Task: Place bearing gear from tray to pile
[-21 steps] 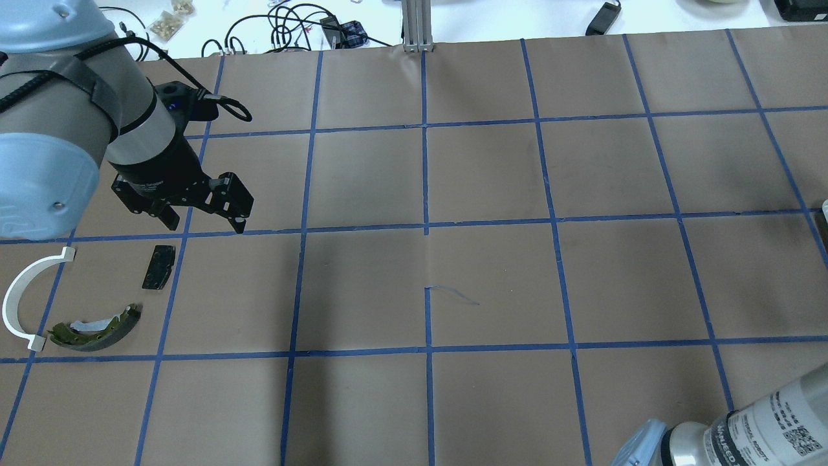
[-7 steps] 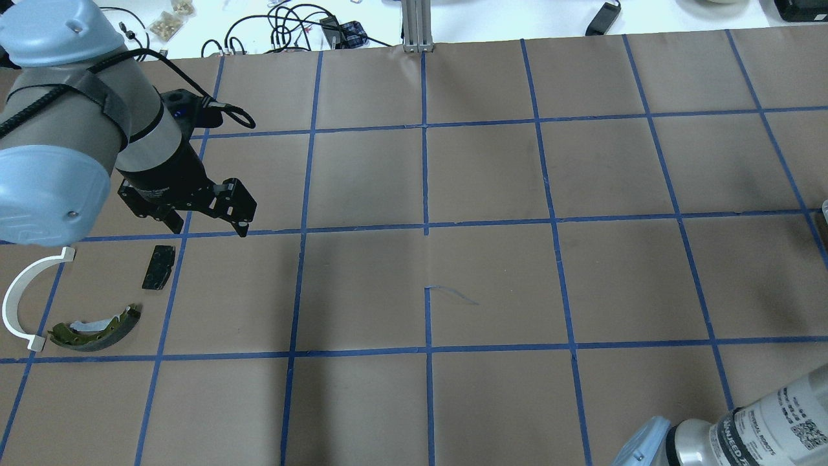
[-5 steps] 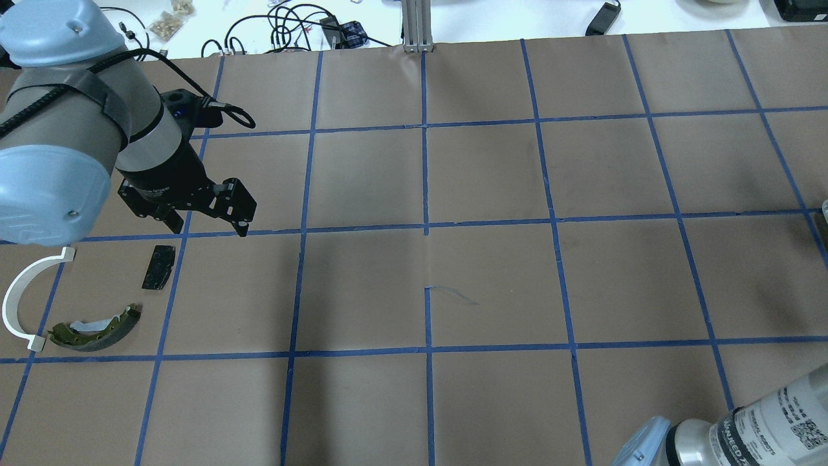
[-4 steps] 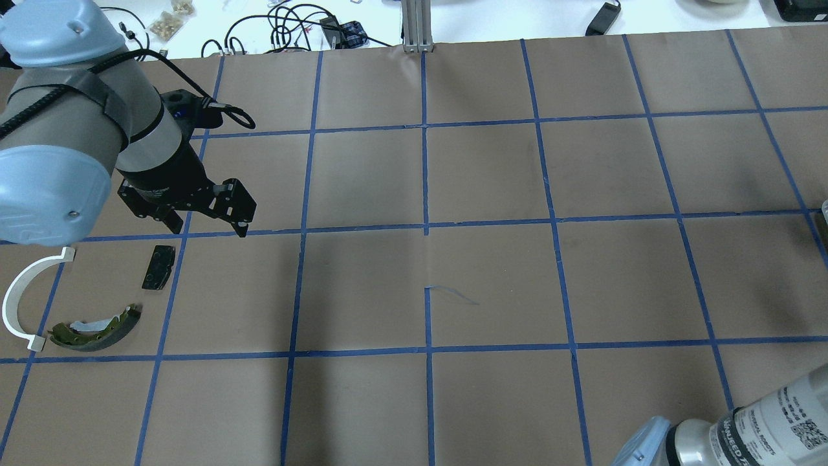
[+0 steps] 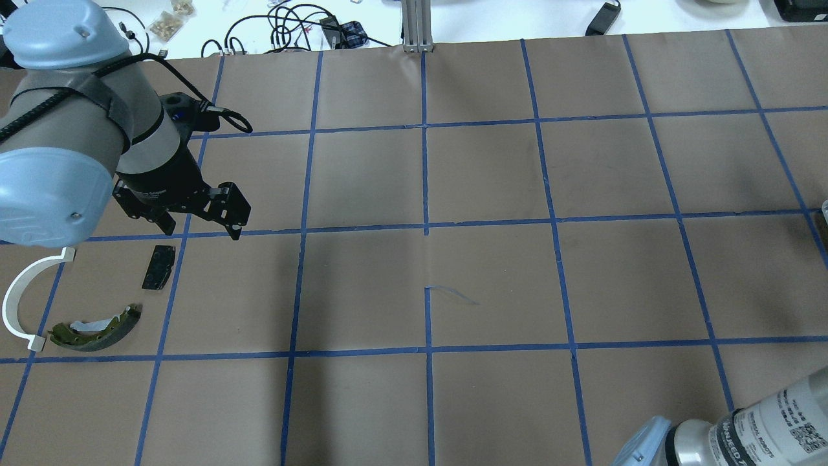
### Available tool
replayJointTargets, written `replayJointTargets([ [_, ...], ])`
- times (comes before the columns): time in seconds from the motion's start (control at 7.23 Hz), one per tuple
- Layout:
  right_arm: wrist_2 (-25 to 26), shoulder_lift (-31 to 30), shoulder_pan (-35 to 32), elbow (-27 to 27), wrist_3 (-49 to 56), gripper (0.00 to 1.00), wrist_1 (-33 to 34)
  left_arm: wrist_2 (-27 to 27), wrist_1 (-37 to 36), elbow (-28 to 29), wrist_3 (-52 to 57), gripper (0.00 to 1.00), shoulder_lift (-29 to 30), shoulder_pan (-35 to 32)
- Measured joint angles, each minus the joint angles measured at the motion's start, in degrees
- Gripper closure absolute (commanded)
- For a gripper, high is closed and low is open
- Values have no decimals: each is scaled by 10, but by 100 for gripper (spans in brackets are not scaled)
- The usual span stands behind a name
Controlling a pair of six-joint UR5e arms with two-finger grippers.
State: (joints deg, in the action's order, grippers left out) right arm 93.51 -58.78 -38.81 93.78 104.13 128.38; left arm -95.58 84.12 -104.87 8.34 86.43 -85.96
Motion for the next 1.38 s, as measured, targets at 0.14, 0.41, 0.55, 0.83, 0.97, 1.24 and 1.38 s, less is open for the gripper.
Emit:
replayJointTargets([
  [0.14,2,-18,-2,0,-9,86,-16,0,0,0,0,0,0,0],
  [0.41,-9,-74,-51,6,-123,86,-84,0,-7,0,-1,0,0,0],
  [0.55,-15,-103,-104,13,-214,85,-112,1,-14,0,-1,0,0,0],
  [0.83,-14,-175,-232,33,-456,85,-183,3,-29,1,-2,0,3,-2],
  [0.97,-13,-207,-303,38,-590,85,-214,5,-33,4,-2,0,1,-4],
  [1.24,-15,-223,-460,41,-848,85,-238,22,-33,12,-3,0,-12,-7],
  [1.38,-19,-213,-536,42,-962,83,-235,34,-29,19,-3,0,-15,-7],
])
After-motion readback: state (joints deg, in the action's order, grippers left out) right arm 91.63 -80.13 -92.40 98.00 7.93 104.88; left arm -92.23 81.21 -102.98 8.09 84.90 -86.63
